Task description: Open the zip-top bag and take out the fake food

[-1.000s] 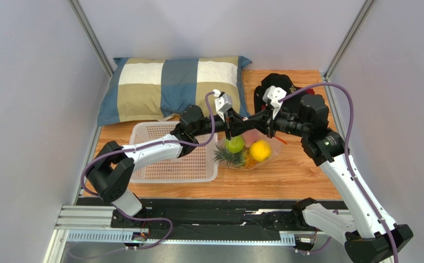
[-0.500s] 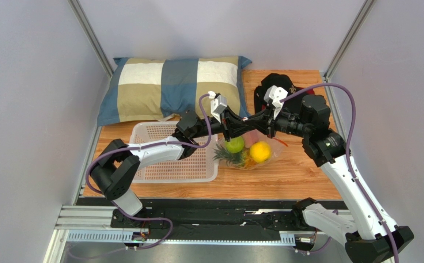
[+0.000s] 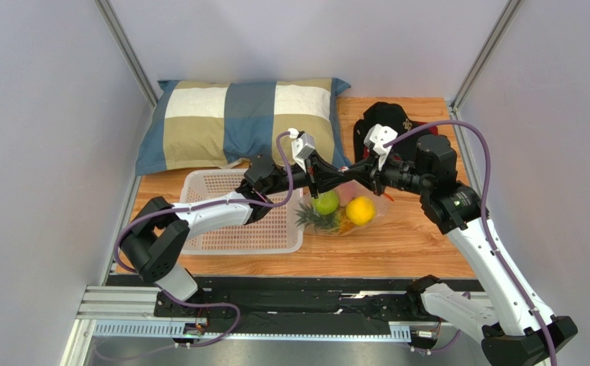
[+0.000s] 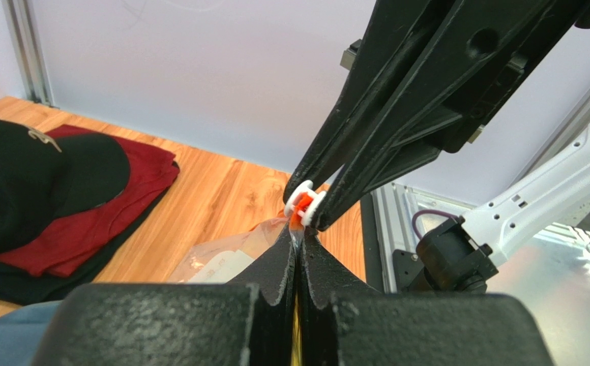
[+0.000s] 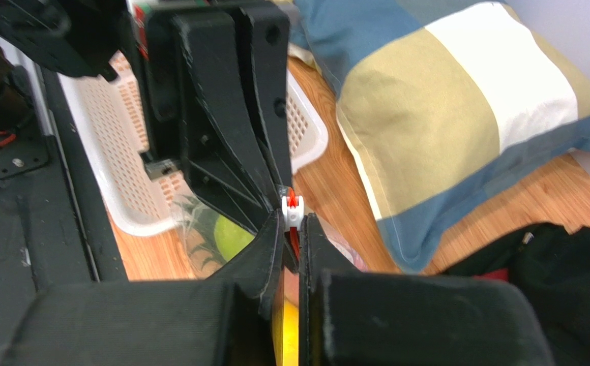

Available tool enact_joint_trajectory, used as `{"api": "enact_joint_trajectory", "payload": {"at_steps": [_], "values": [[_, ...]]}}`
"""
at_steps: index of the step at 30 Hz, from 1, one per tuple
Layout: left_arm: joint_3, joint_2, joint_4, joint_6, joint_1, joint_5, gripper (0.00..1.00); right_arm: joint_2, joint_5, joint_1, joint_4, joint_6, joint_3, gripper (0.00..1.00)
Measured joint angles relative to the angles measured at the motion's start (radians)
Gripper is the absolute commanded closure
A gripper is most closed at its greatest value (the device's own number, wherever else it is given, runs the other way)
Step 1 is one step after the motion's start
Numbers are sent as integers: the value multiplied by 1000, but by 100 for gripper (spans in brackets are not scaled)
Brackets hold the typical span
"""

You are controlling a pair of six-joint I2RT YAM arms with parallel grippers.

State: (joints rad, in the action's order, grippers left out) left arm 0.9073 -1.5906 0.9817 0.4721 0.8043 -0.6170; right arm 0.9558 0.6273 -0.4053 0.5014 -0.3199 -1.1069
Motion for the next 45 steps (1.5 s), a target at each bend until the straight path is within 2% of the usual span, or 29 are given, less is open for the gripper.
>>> {"api": "enact_joint_trajectory", "payload": {"at_steps": [9,10,11,14,18,22,25,27,28,30,31,32,38,45], "values": [[-21,58,-68,-47,-3,3,100,-22,-45,1,66,-55,7,100],[-21,60,-73,-48,-4,-3,94,-25,-44,1,67,-55,9,100],[-21,61,-83,-50,-4,-8,72,-27,-42,1,68,-51,9,100],[-9,63,-122,-61,-7,-31,50,-27,-32,4,70,-31,9,100],[-7,63,-131,-55,-6,-40,45,-31,-14,5,60,26,9,100],[3,47,-86,-27,-5,-42,45,-42,10,6,31,105,9,100],[32,-3,-23,15,0,-49,50,-54,26,8,1,150,11,100],[47,-35,11,44,3,-56,62,-58,36,8,-17,172,13,100],[58,-53,30,61,5,-59,75,-59,36,8,-21,175,14,100],[66,-79,64,89,7,-64,85,-57,33,11,-29,184,14,100],[67,-85,80,101,8,-63,95,-57,34,13,-30,187,14,100],[67,-89,94,109,10,-64,100,-57,33,14,-34,189,17,100],[55,-95,133,129,9,-52,100,-69,21,14,-61,179,47,100],[2,-75,134,121,4,-30,100,-80,-57,12,2,76,55,100]]}}
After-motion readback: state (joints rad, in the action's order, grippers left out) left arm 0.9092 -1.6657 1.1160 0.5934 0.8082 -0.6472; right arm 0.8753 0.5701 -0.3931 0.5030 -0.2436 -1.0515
